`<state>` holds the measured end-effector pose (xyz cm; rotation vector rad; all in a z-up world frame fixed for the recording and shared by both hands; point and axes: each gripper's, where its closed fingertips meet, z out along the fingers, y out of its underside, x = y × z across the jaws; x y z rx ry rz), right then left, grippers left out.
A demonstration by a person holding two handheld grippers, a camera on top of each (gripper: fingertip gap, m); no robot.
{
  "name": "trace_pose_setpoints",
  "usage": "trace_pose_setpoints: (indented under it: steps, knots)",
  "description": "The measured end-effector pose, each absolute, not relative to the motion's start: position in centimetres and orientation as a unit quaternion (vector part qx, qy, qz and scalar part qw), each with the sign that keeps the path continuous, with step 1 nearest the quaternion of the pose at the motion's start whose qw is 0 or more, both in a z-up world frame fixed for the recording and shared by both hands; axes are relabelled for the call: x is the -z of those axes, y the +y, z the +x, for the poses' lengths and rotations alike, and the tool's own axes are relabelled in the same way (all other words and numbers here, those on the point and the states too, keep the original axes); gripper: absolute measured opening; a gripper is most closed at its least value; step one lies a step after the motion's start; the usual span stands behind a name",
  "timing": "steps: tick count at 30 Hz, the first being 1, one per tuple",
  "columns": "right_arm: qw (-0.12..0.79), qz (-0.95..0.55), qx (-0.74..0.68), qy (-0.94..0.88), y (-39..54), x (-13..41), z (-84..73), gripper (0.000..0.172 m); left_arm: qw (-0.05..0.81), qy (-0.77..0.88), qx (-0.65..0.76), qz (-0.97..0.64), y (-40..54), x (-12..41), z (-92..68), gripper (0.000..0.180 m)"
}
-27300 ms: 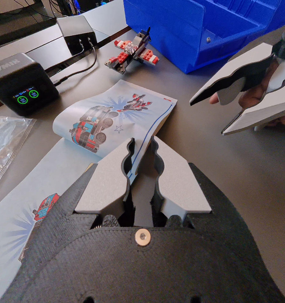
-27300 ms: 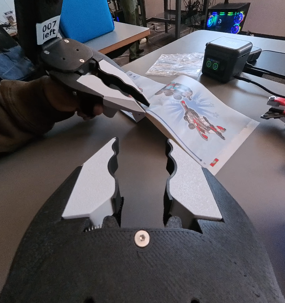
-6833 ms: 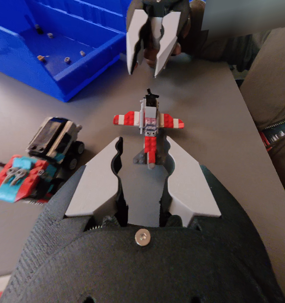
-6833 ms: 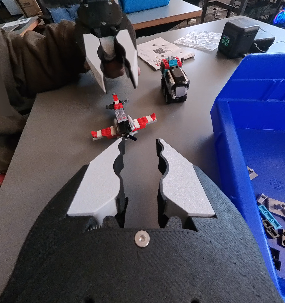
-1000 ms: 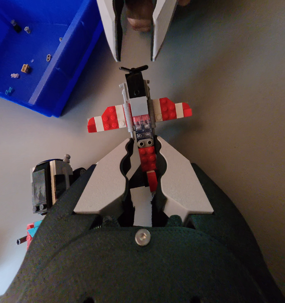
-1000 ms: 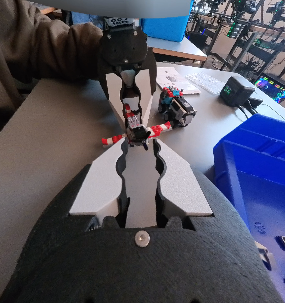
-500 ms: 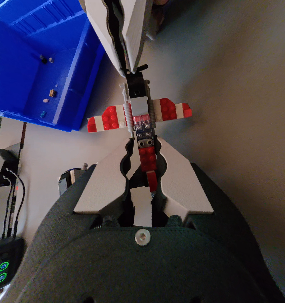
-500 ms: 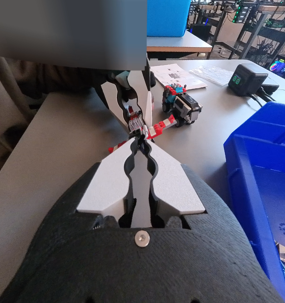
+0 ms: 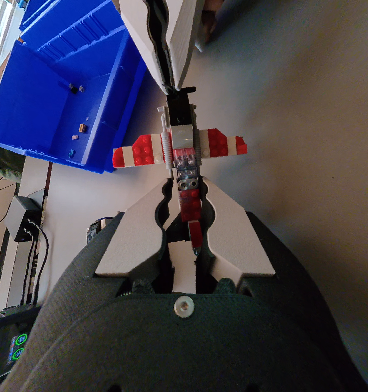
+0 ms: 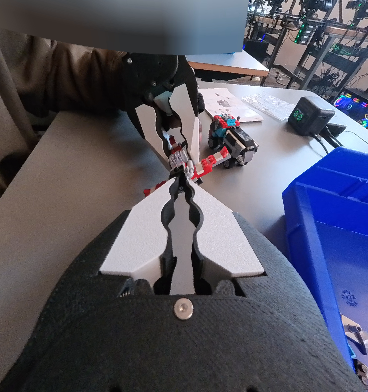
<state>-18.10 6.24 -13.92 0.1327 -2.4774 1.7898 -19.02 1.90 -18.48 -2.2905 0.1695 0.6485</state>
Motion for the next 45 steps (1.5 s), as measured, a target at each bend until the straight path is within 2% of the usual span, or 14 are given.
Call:
trace_pose_setpoints:
  steps: [7,10,19,25,31,45]
  knots:
    - [0.039,0.014,-0.589,-0.807,7.0,13.3,-19.0,0.007,0.360,0.067,-0.275,-0.889,1.3,18.4,-19.7,0.025]
    - [0.027,-0.011,-0.579,-0.815,7.0,13.7,-19.3,0.015,0.365,0.069,-0.294,-0.881,1.4,17.9,-19.9,0.025]
    - [-0.063,-0.105,-0.587,-0.800,6.7,13.6,-19.4,0.022,0.356,0.081,-0.349,-0.863,1.3,16.9,-20.8,0.025]
    - [-0.088,-0.135,-0.589,-0.792,6.4,13.6,-19.4,0.019,0.349,0.085,-0.367,-0.858,1.5,16.8,-21.0,0.025]
    - [-0.077,-0.141,-0.587,-0.794,6.1,13.9,-19.4,0.005,0.335,0.086,-0.376,-0.860,1.5,17.1,-21.2,0.025]
    - [-0.081,-0.164,-0.602,-0.777,6.2,13.7,-19.9,0.003,0.350,0.069,-0.365,-0.860,1.5,17.2,-21.2,0.025]
